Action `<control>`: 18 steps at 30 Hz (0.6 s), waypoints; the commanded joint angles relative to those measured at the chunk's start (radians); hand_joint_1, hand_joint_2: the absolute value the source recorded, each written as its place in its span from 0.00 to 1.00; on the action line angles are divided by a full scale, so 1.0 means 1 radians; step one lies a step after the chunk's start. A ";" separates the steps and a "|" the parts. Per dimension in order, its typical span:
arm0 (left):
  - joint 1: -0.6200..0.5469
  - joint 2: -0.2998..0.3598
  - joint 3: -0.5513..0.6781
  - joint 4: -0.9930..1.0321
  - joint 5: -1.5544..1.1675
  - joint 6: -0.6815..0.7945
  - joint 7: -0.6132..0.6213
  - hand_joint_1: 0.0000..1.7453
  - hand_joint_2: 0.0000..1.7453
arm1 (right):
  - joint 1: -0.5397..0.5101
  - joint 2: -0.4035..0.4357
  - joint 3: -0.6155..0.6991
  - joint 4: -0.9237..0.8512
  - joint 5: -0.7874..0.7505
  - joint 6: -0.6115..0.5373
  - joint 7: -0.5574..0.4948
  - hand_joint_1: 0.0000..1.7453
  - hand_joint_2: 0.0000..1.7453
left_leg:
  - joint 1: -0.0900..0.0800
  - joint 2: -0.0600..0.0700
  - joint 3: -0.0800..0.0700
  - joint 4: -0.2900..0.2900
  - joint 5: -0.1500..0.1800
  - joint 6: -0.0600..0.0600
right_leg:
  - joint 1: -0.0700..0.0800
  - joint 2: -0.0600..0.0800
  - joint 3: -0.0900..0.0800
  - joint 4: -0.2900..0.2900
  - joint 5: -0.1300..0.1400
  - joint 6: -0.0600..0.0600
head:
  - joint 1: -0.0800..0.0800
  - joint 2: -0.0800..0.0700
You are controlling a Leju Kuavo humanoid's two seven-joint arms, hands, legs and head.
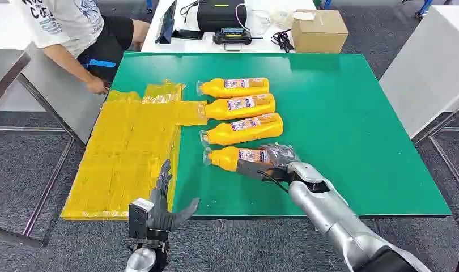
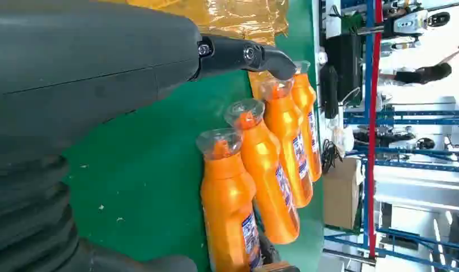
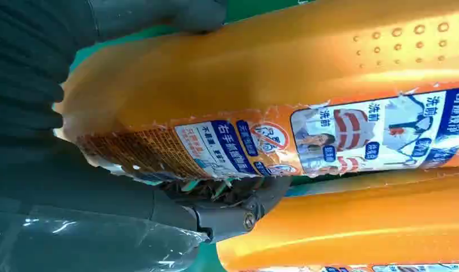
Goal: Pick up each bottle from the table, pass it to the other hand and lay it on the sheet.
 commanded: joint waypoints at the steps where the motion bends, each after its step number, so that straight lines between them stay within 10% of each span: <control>1: -0.034 0.004 0.013 0.063 0.014 0.000 0.007 0.00 1.00 | -0.035 -0.010 0.090 0.095 -0.008 0.014 0.004 0.73 1.00 | 0.001 0.000 0.004 -0.001 -0.001 -0.002 | 0.001 0.000 0.004 -0.001 -0.001 -0.002 | 0.000 0.000; 9: -0.035 0.004 0.012 0.064 0.015 -0.001 0.007 0.00 1.00 | -0.039 -0.009 0.095 0.102 -0.010 0.020 0.001 0.76 1.00 | 0.001 0.000 0.003 -0.001 -0.001 -0.001 | 0.001 -0.001 0.003 -0.001 -0.001 -0.002 | 0.000 0.000; 12: -0.035 0.004 0.009 0.064 0.019 -0.002 0.004 0.00 1.00 | -0.002 0.002 0.039 0.054 -0.051 -0.063 -0.063 1.00 1.00 | 0.001 0.000 0.003 -0.001 -0.001 -0.001 | 0.001 -0.001 0.003 -0.001 -0.001 -0.002 | 0.000 0.000; 18: -0.002 0.017 -0.007 0.000 0.029 0.005 -0.007 0.00 1.00 | 0.323 0.125 -0.268 -0.502 -0.135 -0.399 -0.328 1.00 1.00 | 0.002 0.001 0.002 0.000 -0.002 -0.002 | 0.002 0.001 0.002 -0.001 -0.002 -0.003 | 0.000 0.000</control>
